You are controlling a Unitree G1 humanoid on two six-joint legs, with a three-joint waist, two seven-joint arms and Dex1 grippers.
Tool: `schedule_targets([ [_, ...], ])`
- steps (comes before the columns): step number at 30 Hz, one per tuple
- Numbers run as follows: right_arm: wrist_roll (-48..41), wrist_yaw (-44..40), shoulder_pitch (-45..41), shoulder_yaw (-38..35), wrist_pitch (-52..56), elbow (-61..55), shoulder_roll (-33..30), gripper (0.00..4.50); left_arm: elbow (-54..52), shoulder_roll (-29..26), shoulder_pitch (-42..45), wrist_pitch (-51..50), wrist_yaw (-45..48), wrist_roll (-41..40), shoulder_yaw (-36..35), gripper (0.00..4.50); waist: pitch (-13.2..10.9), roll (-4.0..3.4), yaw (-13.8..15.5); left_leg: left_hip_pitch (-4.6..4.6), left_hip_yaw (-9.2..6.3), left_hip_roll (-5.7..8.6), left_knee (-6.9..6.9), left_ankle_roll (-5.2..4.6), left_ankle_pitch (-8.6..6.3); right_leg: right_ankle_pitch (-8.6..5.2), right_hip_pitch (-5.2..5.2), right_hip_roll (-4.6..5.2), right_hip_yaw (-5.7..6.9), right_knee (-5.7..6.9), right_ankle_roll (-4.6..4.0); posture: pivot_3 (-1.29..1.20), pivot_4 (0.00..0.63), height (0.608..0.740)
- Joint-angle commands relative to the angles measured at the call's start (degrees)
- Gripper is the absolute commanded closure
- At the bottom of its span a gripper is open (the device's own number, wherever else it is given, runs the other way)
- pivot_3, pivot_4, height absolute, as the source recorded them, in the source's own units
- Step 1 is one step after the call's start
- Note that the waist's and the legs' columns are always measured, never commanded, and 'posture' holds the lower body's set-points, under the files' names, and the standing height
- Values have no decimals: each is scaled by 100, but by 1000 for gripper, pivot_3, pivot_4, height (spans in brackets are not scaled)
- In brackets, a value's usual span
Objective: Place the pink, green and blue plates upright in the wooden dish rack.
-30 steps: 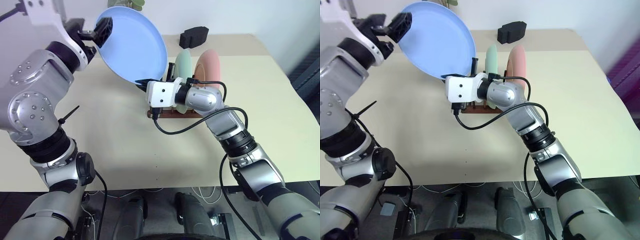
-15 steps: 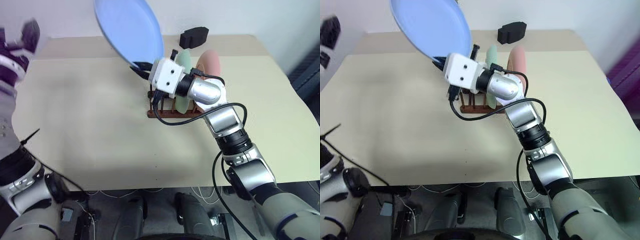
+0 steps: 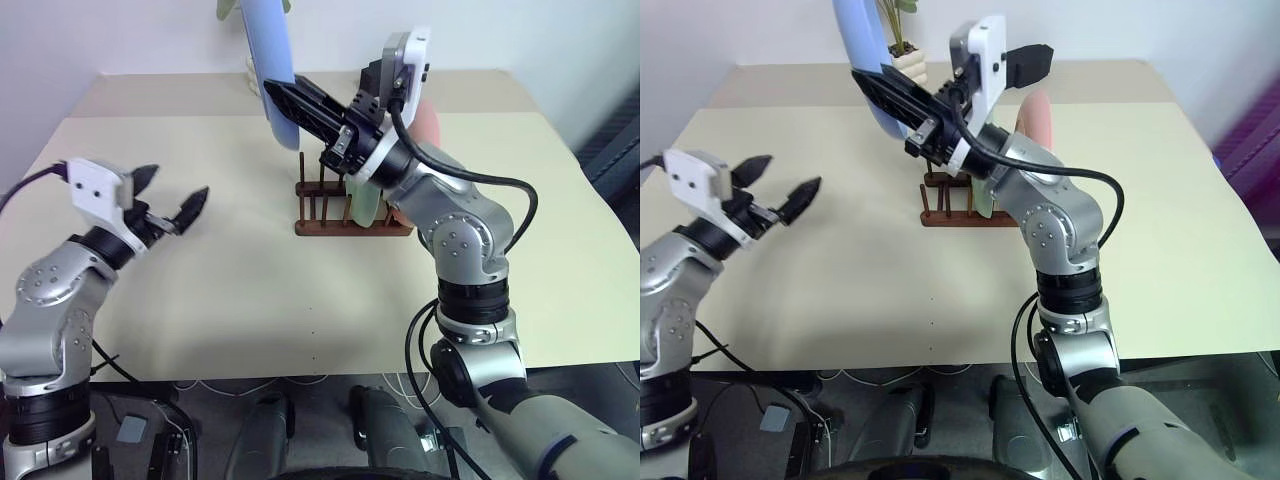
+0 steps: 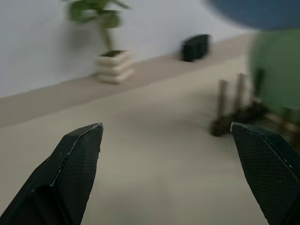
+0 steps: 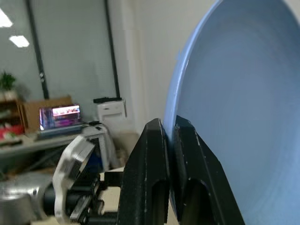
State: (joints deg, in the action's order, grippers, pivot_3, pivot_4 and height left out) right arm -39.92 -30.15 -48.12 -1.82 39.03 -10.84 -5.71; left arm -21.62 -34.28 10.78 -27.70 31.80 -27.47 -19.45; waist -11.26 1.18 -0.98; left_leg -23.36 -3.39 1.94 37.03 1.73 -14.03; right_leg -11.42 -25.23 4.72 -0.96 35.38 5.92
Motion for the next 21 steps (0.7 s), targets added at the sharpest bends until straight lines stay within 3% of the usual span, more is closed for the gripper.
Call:
schedule_targets([
  [1,-468,273,23,-200,407,-409,-34,4500,-341,-18,-236,246,305,-40,239,26,0,-1,-14,0,2,0,0,0,0,0,0,0,0,-1,0,0,150,731],
  [7,-750,701,64,-402,816,-353,-78,4500,-359,97,-389,366,312,93,624,26,0,-1,-7,0,6,-1,1,-3,-1,1,0,-3,0,0,1,0,150,731],
  [21,-986,1462,38,-715,1119,78,24,4500,-374,261,-301,345,261,-85,560,26,0,-1,-10,0,11,0,3,-5,-1,1,2,-6,1,0,3,0,150,731],
])
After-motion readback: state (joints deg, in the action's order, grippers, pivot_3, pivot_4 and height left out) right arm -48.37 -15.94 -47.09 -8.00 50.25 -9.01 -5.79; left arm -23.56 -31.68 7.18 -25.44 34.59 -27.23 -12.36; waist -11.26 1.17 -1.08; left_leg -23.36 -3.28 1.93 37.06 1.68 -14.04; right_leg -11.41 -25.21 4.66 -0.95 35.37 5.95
